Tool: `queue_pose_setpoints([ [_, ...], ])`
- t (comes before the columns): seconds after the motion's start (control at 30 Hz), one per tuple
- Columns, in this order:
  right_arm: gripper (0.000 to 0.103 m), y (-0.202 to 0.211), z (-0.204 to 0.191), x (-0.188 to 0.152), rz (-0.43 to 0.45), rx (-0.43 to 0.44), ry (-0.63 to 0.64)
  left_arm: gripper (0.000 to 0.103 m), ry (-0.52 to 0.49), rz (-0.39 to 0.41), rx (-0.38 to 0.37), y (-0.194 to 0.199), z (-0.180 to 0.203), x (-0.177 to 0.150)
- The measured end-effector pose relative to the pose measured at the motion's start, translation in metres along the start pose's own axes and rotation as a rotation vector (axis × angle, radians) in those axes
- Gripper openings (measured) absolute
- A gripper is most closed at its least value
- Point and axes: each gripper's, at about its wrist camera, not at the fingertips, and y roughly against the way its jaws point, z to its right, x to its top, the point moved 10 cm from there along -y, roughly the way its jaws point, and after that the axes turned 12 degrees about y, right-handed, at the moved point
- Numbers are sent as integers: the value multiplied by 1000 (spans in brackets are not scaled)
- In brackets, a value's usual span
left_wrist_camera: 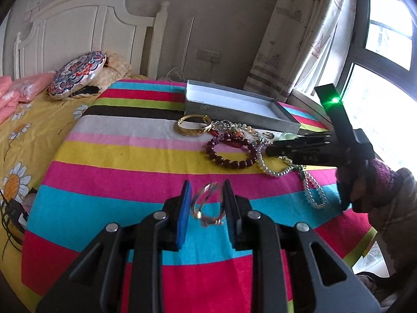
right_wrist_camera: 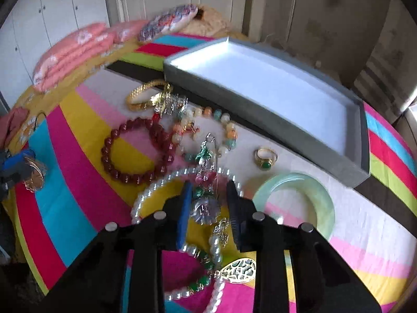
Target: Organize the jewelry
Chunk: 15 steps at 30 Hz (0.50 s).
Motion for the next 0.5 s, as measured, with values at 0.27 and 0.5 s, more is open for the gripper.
queue_pose_setpoints([
  [0.27,23,26,2,4,105,-8,-47,10,1,-13,-12,-1,-1,1],
  [0.5,24,64,-13,5,203,14,-60,73,-11,-42,43,-1,-7,-10],
])
